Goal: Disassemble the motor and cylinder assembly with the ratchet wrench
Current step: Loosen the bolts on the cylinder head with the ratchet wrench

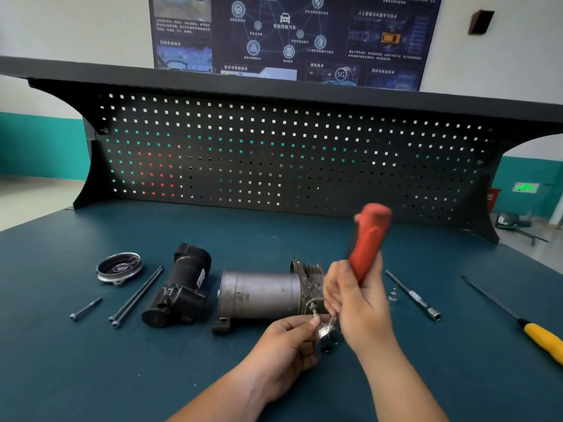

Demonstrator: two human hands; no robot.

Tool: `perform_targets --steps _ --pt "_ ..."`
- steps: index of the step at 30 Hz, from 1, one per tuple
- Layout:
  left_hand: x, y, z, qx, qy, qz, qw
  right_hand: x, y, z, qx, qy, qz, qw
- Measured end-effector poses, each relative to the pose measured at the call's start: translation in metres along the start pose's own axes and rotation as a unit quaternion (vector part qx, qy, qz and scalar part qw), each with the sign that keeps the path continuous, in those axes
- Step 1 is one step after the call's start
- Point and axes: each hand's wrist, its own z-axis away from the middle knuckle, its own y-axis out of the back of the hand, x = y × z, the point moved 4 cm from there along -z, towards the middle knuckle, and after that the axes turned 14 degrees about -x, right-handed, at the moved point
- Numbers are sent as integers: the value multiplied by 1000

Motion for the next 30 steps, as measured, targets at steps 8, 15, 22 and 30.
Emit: perform_targets --steps 8,15,22,30 --pt "4 1 1 -23 -6 -28 999 2 -42 -15 -153 -21 176 972" --pt "0 3 0 -19 57 -35 998 4 -11 3 88 0 -51 995" --pt "-2 9 -3 58 55 -32 996 3 12 18 277 32 -172 945" --pt "-2 4 -1 53 39 -22 998 43 44 41 472 -119 -401 776"
